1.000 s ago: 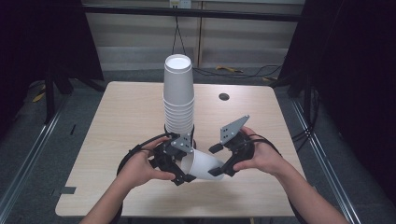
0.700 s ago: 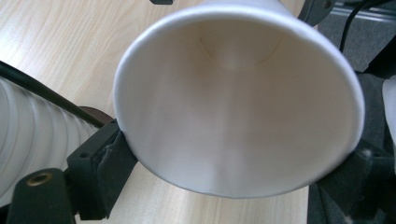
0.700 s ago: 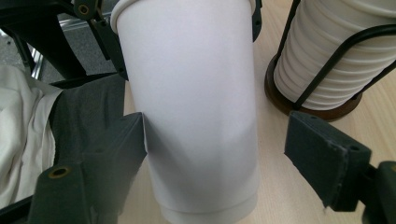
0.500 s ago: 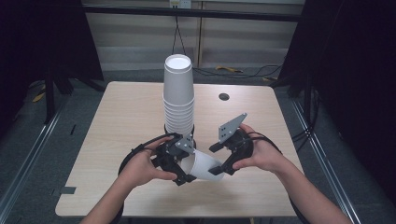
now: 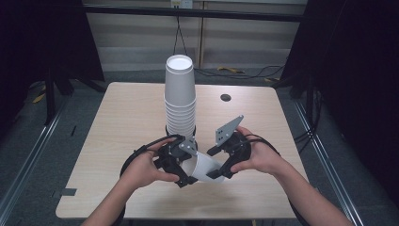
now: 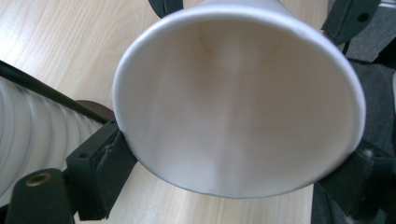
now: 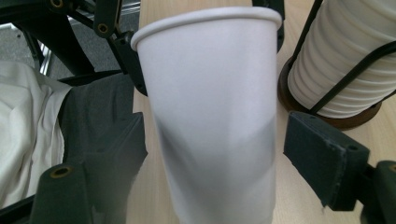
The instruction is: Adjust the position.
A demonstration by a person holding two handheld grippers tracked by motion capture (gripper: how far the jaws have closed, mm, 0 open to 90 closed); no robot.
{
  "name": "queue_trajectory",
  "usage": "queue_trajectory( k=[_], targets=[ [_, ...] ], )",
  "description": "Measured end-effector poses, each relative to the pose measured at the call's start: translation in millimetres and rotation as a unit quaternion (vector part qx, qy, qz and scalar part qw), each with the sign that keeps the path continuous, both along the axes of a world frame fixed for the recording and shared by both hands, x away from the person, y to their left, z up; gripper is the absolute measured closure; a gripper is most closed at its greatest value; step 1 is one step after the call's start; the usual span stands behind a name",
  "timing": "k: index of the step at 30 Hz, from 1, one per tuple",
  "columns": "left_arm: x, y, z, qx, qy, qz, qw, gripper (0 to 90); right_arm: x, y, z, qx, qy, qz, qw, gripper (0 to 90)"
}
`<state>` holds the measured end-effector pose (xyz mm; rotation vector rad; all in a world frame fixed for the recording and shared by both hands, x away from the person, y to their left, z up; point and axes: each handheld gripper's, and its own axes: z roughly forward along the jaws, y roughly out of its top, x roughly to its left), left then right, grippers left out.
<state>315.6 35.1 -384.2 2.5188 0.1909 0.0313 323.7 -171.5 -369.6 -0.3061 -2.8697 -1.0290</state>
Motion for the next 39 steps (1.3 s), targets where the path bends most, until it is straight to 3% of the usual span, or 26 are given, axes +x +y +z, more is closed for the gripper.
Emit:
queue_trajectory(
  k=[14, 39],
  targets=[
    [-1.7, -5.4, 3.2, 0.025, -0.007, -0.002, 0.9997, 12.9, -0.8, 10.8, -4.4, -0.022, -0.007, 0.009, 0.9997, 21.3],
    [-0.6, -13.4, 4.9, 0.03, 0.012, -0.003, 0.9995, 12.4, -2.6, 12.4, -15.6, -0.027, -0.007, 0.018, 0.9995, 18.8]
  ],
)
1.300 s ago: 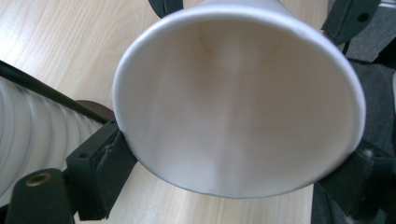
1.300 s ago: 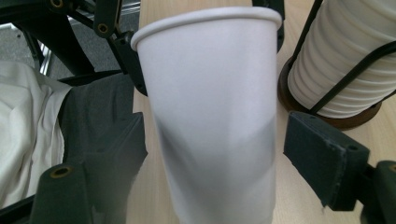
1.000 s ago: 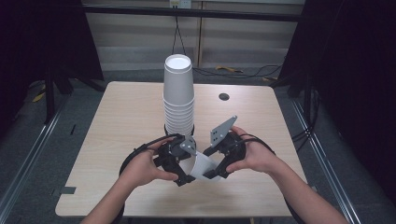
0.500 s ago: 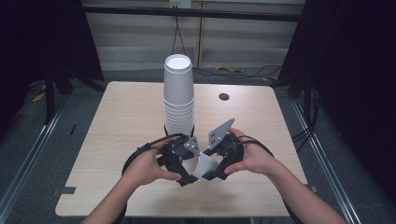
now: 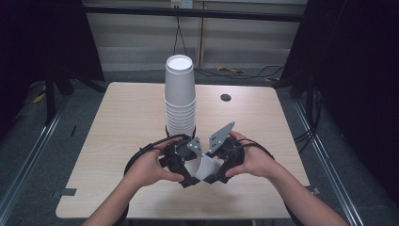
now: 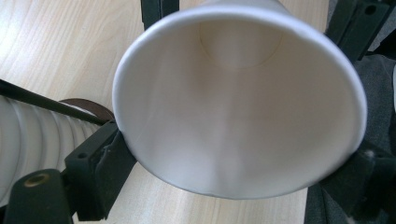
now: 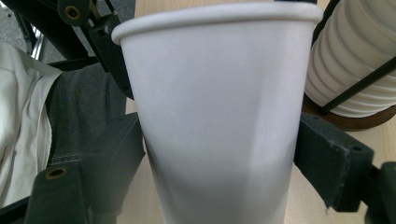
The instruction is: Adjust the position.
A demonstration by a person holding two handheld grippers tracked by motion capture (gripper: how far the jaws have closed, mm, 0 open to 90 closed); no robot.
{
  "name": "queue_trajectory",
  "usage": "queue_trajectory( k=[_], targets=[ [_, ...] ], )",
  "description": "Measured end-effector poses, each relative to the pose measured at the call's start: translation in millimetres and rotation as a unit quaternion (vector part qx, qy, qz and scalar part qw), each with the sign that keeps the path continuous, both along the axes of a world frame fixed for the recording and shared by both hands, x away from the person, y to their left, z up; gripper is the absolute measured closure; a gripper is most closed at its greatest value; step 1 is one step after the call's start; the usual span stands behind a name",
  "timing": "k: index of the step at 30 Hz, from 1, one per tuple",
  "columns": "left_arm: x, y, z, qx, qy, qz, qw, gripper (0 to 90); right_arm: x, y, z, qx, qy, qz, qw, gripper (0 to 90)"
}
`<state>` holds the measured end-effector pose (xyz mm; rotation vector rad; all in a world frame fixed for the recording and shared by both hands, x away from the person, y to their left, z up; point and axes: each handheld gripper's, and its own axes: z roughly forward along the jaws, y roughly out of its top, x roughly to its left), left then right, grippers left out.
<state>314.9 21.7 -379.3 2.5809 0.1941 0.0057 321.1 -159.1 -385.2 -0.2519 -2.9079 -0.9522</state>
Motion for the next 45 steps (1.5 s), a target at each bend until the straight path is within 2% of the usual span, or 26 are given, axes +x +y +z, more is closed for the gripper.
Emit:
queue_trajectory(
  k=[4, 10, 18, 22, 24, 29, 32, 34, 39, 40, 43, 45],
  targets=[
    [-0.1, -0.9, 0.5, 0.002, 0.005, 0.001, 1.0, 12.5, -0.1, 1.0, -0.1, -0.002, 0.002, 0.002, 1.0, 18.9],
    [0.2, -1.5, 0.6, 0.012, 0.002, -0.006, 0.9999, 12.5, -0.9, 2.1, -0.9, -0.007, 0.002, 0.003, 1.0, 19.1],
    [-1.1, -2.3, 1.2, 0.013, 0.001, -0.002, 0.9999, 12.5, -1.0, 2.9, -1.2, -0.006, -0.001, 0.005, 1.0, 19.1],
    [-0.6, -2.5, 2.8, 0.024, 0.0, -0.008, 0.9997, 12.5, -1.7, 2.9, -1.7, -0.004, 0.002, 0.003, 1.0, 19.1],
    [-1.6, -3.4, 2.6, 0.024, 0.002, -0.003, 0.9997, 12.5, -1.6, 3.0, -2.1, -0.004, 0.002, 0.003, 1.0, 19.1],
    [0.6, -4.3, 5.3, 0.045, -0.006, -0.017, 0.9988, 12.5, -1.9, 3.2, -3.0, -0.002, 0.001, 0.003, 1.0, 19.1],
    [-0.8, -5.7, 5.3, 0.042, -0.002, -0.009, 0.9991, 12.4, -2.0, 2.6, -3.8, 0.0, 0.003, 0.001, 1.0, 18.9],
    [0.6, -5.8, 6.4, 0.051, -0.005, -0.015, 0.9986, 12.4, -2.0, 2.3, -4.5, 0.001, 0.003, -0.001, 1.0, 18.7],
    [0.3, -6.4, 6.6, 0.045, 0.0, -0.008, 0.999, 12.4, -2.2, 1.7, -5.5, 0.005, 0.001, -0.004, 1.0, 18.6],
    [-0.5, -6.6, 6.0, 0.04, 0.001, -0.001, 0.9992, 12.5, -1.9, 1.5, -5.8, 0.007, 0.0, -0.005, 1.0, 18.4],
    [1.1, -6.0, 7.5, 0.043, -0.002, -0.005, 0.9991, 12.4, -1.5, 1.1, -6.1, 0.012, -0.001, -0.007, 0.9999, 18.2],
    [1.1, -5.3, 7.1, 0.036, 0.003, 0.003, 0.9993, 12.4, -1.4, 0.7, -6.4, 0.016, -0.002, -0.011, 0.9998, 18.3]
  ],
)
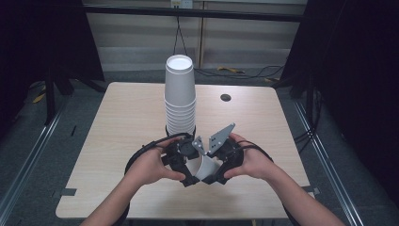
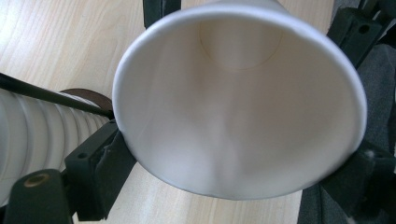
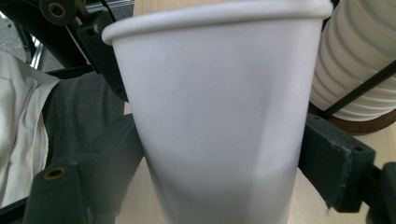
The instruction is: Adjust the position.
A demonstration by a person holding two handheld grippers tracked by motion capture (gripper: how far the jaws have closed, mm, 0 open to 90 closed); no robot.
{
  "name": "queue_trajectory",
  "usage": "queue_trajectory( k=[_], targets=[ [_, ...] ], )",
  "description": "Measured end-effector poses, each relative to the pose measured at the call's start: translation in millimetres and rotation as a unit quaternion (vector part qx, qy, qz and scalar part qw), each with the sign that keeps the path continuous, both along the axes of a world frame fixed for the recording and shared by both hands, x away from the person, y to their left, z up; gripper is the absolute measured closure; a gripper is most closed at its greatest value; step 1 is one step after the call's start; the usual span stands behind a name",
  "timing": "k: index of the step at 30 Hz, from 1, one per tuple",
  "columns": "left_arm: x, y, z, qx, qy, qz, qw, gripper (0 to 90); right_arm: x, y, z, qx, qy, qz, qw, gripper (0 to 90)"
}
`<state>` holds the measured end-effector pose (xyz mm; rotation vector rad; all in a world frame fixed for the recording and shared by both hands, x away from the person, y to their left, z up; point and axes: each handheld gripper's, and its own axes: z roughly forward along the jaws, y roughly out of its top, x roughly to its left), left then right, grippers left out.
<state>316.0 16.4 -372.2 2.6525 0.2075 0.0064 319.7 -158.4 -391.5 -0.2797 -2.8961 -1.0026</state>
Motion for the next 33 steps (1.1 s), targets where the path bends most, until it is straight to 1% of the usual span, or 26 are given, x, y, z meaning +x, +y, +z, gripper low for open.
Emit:
queue_trajectory(
  k=[3, 5, 9, 10, 11, 12, 13, 14, 15, 17, 18, 19, 20, 24, 25, 26, 27, 28, 29, 30, 31, 33],
  targets=[
    [0.4, 0.7, -1.0, -0.001, 0.0, 0.002, 1.0, 12.5, -0.1, 0.4, -1.1, 0.001, -0.001, -0.001, 1.0, 18.6],
    [0.5, 0.7, -1.5, 0.001, 0.001, 0.003, 1.0, 12.8, -0.1, 1.0, -1.9, 0.001, -0.009, 0.002, 1.0, 19.4],
    [0.0, 0.2, -2.4, -0.002, 0.0, 0.006, 1.0, 13.9, -0.6, 1.3, -2.5, -0.002, -0.014, 0.007, 0.9999, 21.1],
    [1.1, 0.5, -1.4, 0.005, -0.005, -0.003, 1.0, 14.0, -1.4, 1.6, -1.8, -0.005, -0.02, 0.008, 0.9997, 21.7],
    [1.1, 0.5, -1.5, 0.004, -0.003, -0.003, 1.0, 14.0, -1.4, 1.6, -1.8, -0.005, -0.02, 0.008, 0.9997, 21.7],
    [-1.2, -0.2, -2.6, -0.007, -0.003, 0.012, 0.9999, 13.8, -1.9, 1.5, -0.8, -0.008, -0.027, 0.009, 0.9996, 21.9],
    [-0.9, -0.1, -2.3, -0.007, -0.008, 0.009, 0.9999, 13.8, -1.9, 1.5, -0.8, -0.008, -0.027, 0.009, 0.9996, 21.9],
    [-0.9, -0.1, -2.4, -0.008, -0.007, 0.009, 0.9999, 13.6, -1.9, 1.4, -0.6, -0.008, -0.03, 0.008, 0.9995, 21.9],
    [0.7, 0.7, -1.0, 0.003, -0.01, -0.001, 0.9999, 13.3, -2.0, 1.3, -0.4, -0.008, -0.031, 0.01, 0.9994, 21.9],
    [0.5, 1.3, -1.5, 0.0, -0.011, -0.004, 0.9999, 12.7, -1.9, 1.0, -1.3, -0.004, -0.032, 0.011, 0.9994, 21.8],
    [0.0, 1.7, -1.9, -0.006, -0.011, 0.0, 0.9999, 12.4, -2.6, 0.7, -1.5, -0.002, -0.033, 0.008, 0.9994, 21.7],
    [0.4, 2.2, -1.9, -0.009, -0.012, -0.002, 0.9999, 12.4, -2.6, 0.7, -1.5, -0.002, -0.033, 0.008, 0.9994, 21.7],
    [0.0, 2.8, -2.5, -0.018, -0.013, -0.001, 0.9998, 12.2, -2.1, -0.7, -1.8, 0.0, -0.031, 0.011, 0.9995, 21.6],
    [0.7, 3.1, -2.8, -0.019, -0.015, -0.004, 0.9997, 12.0, -2.1, -2.1, -3.0, 0.005, -0.03, 0.007, 0.9995, 21.5],
    [-0.1, 2.7, -3.7, -0.026, -0.015, 0.002, 0.9996, 12.0, -2.1, -2.1, -3.0, 0.005, -0.03, 0.007, 0.9995, 21.5],
    [0.8, 3.1, -3.1, -0.022, -0.017, -0.005, 0.9996, 11.8, -1.9, -2.3, -3.1, 0.005, -0.032, 0.005, 0.9995, 21.4],
    [1.1, 3.2, -3.3, -0.026, -0.022, -0.006, 0.9994, 11.8, -1.8, -2.8, -3.0, 0.004, -0.03, 0.006, 0.9995, 21.4],
    [1.2, 3.5, -3.1, -0.027, -0.021, -0.004, 0.9994, 11.7, -1.2, -3.7, -3.0, 0.009, -0.031, 0.003, 0.9995, 21.3],
    [0.8, 3.6, -3.2, -0.03, -0.019, -0.003, 0.9994, 11.7, -1.2, -3.7, -3.0, 0.009, -0.031, 0.003, 0.9995, 21.3],
    [0.5, 3.9, -3.6, -0.033, -0.018, -0.001, 0.9993, 11.7, -1.3, -4.4, -2.7, 0.009, -0.025, 0.003, 0.9997, 21.3],
    [0.9, 4.3, -3.7, -0.033, -0.017, -0.003, 0.9993, 11.8, -1.0, -5.0, -3.1, 0.01, -0.028, 0.005, 0.9995, 21.3],
    [1.1, 4.9, -4.2, -0.034, -0.017, -0.004, 0.9993, 11.8, -1.4, -5.6, -3.5, 0.012, -0.027, 0.005, 0.9996, 21.3]
  ],
)
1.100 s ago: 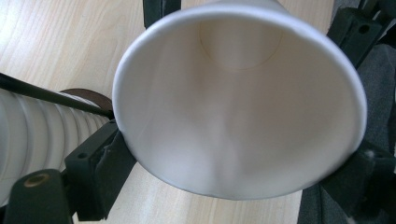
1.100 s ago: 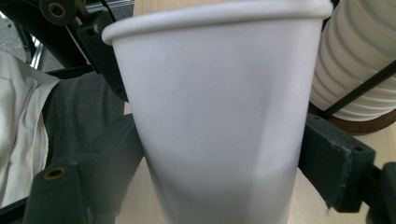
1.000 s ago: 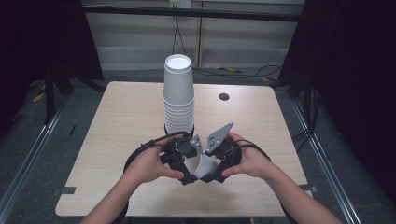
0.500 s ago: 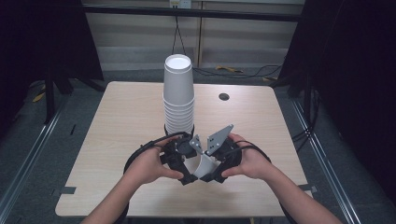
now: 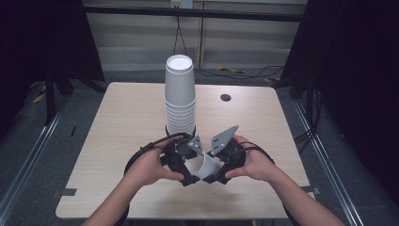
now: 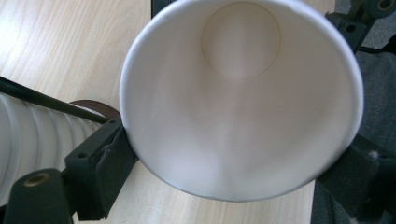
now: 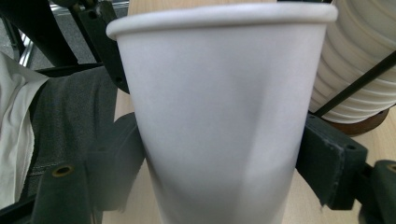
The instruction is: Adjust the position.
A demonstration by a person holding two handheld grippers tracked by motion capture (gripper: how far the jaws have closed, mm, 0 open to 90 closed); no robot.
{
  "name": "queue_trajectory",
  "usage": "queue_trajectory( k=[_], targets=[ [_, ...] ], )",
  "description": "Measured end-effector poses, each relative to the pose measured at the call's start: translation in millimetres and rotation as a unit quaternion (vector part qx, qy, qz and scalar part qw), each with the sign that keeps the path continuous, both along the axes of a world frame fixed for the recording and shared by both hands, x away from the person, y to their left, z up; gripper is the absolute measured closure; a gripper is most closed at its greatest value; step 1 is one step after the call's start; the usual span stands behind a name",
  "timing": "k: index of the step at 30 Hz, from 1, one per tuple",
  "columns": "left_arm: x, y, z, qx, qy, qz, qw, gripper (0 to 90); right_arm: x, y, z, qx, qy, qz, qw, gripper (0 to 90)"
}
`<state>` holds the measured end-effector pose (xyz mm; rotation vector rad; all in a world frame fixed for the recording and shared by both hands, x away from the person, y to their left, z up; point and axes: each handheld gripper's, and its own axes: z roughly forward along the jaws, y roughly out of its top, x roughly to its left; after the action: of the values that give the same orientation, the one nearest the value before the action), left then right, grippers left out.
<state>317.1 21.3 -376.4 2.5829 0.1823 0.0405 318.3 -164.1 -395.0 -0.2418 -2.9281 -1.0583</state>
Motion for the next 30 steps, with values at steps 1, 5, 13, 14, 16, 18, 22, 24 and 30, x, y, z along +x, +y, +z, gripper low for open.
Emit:
queue_trajectory(
  k=[1, 5, 13, 14, 16, 18, 22, 24, 30],
  targets=[
    [0.1, 0.1, -0.1, 0.002, 0.002, 0.001, 1.0, 11.8, -0.1, -0.4, 0.0, 0.001, 0.0, 0.0, 1.0, 21.2],
    [0.2, 0.1, -0.7, 0.001, 0.007, 0.007, 0.9999, 11.8, -0.1, -1.8, -0.2, 0.001, 0.002, 0.0, 1.0, 21.2],
    [1.8, 1.6, -0.3, -0.002, 0.018, 0.009, 0.9998, 11.9, 0.8, -4.2, 0.0, 0.011, 0.005, 0.0, 0.9999, 21.5],
    [2.4, 2.0, -0.3, -0.001, 0.015, 0.007, 0.9999, 11.9, 0.8, -4.2, 0.0, 0.011, 0.005, 0.0, 0.9999, 21.5],
    [2.6, 2.4, -0.8, 0.0, 0.021, 0.006, 0.9998, 12.0, 0.7, -4.4, -0.7, 0.012, 0.008, -0.002, 0.9999, 21.7],
    [2.5, 2.5, -1.1, 0.001, 0.021, 0.007, 0.9998, 12.1, 1.0, -4.7, -1.3, 0.012, 0.011, -0.001, 0.9999, 21.7],
    [3.0, 2.9, -0.8, 0.0, 0.019, 0.01, 0.9998, 12.3, 1.1, -4.8, -0.9, 0.012, 0.009, -0.002, 0.9999, 21.9],
    [3.7, 3.8, 0.0, -0.004, 0.024, 0.012, 0.9996, 12.3, 1.3, -5.3, 0.5, 0.014, 0.006, -0.002, 0.9999, 22.0],
    [3.8, 3.9, 1.5, -0.004, 0.018, 0.009, 0.9998, 12.5, 1.7, -6.6, 1.6, 0.017, 0.007, -0.003, 0.9998, 22.1]
  ],
)
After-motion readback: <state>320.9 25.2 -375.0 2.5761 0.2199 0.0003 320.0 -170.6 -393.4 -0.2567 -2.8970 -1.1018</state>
